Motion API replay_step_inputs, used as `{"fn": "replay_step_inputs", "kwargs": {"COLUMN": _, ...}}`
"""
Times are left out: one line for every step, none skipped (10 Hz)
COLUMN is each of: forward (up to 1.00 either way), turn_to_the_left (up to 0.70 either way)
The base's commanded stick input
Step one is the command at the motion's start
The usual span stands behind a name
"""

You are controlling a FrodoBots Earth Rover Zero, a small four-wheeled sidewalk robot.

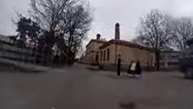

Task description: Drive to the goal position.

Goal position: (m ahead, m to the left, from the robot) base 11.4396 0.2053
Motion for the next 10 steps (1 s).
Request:
{"fn": "replay_step_inputs", "kwargs": {"forward": 1.00, "turn_to_the_left": 0.01}}
{"fn": "replay_step_inputs", "kwargs": {"forward": 1.00, "turn_to_the_left": 0.01}}
{"fn": "replay_step_inputs", "kwargs": {"forward": 1.00, "turn_to_the_left": 0.01}}
{"fn": "replay_step_inputs", "kwargs": {"forward": 1.00, "turn_to_the_left": 0.01}}
{"fn": "replay_step_inputs", "kwargs": {"forward": 1.00, "turn_to_the_left": 0.01}}
{"fn": "replay_step_inputs", "kwargs": {"forward": 1.00, "turn_to_the_left": 0.01}}
{"fn": "replay_step_inputs", "kwargs": {"forward": 1.00, "turn_to_the_left": 0.01}}
{"fn": "replay_step_inputs", "kwargs": {"forward": 1.00, "turn_to_the_left": 0.01}}
{"fn": "replay_step_inputs", "kwargs": {"forward": 1.00, "turn_to_the_left": 0.01}}
{"fn": "replay_step_inputs", "kwargs": {"forward": 1.00, "turn_to_the_left": 0.01}}
